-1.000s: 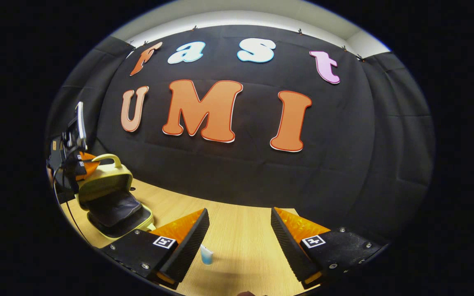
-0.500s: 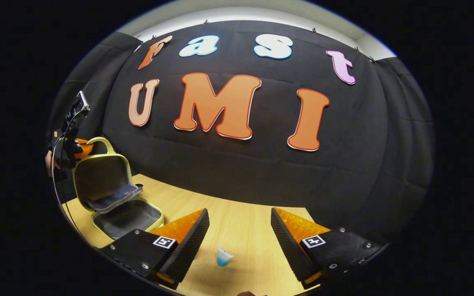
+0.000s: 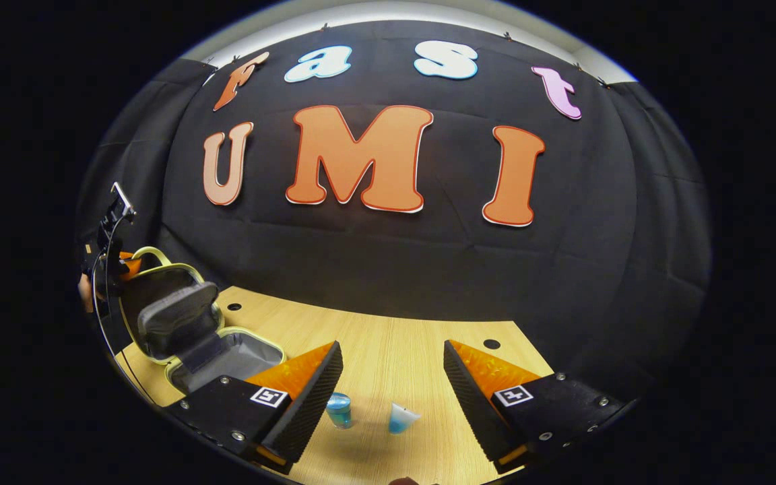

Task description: First open the suitcase, pack the skin care products into it, and then close the suitcase.

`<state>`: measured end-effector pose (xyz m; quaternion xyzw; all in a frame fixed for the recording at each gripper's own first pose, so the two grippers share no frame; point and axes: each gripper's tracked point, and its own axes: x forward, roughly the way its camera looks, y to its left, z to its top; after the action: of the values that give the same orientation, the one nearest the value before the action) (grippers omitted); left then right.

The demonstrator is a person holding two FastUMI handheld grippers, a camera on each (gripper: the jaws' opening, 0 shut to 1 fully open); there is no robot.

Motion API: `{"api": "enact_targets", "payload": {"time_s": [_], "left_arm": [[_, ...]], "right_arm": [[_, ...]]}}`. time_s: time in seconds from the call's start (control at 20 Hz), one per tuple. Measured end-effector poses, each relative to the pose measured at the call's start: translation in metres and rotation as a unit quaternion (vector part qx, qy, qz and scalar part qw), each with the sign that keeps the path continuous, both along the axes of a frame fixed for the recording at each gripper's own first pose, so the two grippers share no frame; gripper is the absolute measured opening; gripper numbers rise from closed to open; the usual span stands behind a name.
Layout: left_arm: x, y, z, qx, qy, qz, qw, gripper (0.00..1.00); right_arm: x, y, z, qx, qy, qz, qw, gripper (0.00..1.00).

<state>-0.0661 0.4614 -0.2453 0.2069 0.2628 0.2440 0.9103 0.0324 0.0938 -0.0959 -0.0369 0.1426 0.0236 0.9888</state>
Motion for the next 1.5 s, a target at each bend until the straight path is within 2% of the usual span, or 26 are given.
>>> {"api": "enact_targets", "payload": {"time_s": [0.25,0.35,0.45,0.5,0.6,0.75,0.8,1.05,1.1,1.25,1.3,1.35,1.45,1.5], "left_arm": [[-0.016,0.028,-0.016,0.004,0.005,0.035,0.999,0.11],[-0.024,0.034,-0.009,0.011,-0.005,0.046,0.999,0.14],[-0.025,0.02,-0.004,0.008,-0.018,0.032,0.999,0.16],[-0.018,0.014,-0.004,0.01,-0.017,0.024,1.0,0.09],[-0.009,-0.007,-0.001,0.001,-0.027,0.004,1.0,0.09],[0.006,-0.051,0.008,-0.028,-0.054,-0.032,0.998,0.38],[0.011,-0.066,0.012,-0.03,-0.062,-0.044,0.997,0.54],[0.029,-0.134,0.042,-0.042,-0.1,-0.084,0.99,0.84],[0.032,-0.149,0.047,-0.046,-0.107,-0.09,0.989,0.88],[0.038,-0.197,0.048,-0.072,-0.11,-0.109,0.985,0.89],[0.04,-0.213,0.049,-0.078,-0.112,-0.114,0.984,0.94],[0.041,-0.231,0.048,-0.086,-0.112,-0.121,0.983,0.91],[0.045,-0.269,0.045,-0.098,-0.11,-0.135,0.98,0.94],[0.046,-0.289,0.041,-0.108,-0.108,-0.145,0.977,0.99]], "right_arm": [[-0.005,0.004,-0.004,0.004,0.011,-0.012,1.0,0.95],[-0.007,0.006,-0.005,0.005,0.013,-0.015,1.0,0.95],[-0.009,0.007,-0.006,0.003,0.014,-0.017,1.0,0.96],[-0.011,0.007,-0.009,0.003,0.016,-0.017,1.0,0.96],[-0.015,0.006,-0.011,0.003,0.018,-0.021,1.0,0.95],[-0.02,0.004,-0.012,0.005,0.016,-0.027,0.999,0.95],[-0.022,0.002,-0.012,0.006,0.015,-0.028,0.999,0.95],[-0.03,-0.009,-0.013,-0.001,0.002,-0.016,1.0,0.95],[-0.032,-0.011,-0.015,-0.003,-0.001,-0.011,1.0,0.95],[-0.027,-0.017,-0.019,-0.003,-0.005,0.005,1.0,0.95],[-0.027,-0.02,-0.022,-0.002,-0.004,0.011,1.0,0.95],[-0.026,-0.022,-0.024,-0.001,-0.005,0.017,1.0,0.95],[-0.023,-0.031,-0.028,0.0,-0.006,0.024,1.0,0.96],[-0.022,-0.034,-0.031,0.003,-0.004,0.028,1.0,0.96]]}}
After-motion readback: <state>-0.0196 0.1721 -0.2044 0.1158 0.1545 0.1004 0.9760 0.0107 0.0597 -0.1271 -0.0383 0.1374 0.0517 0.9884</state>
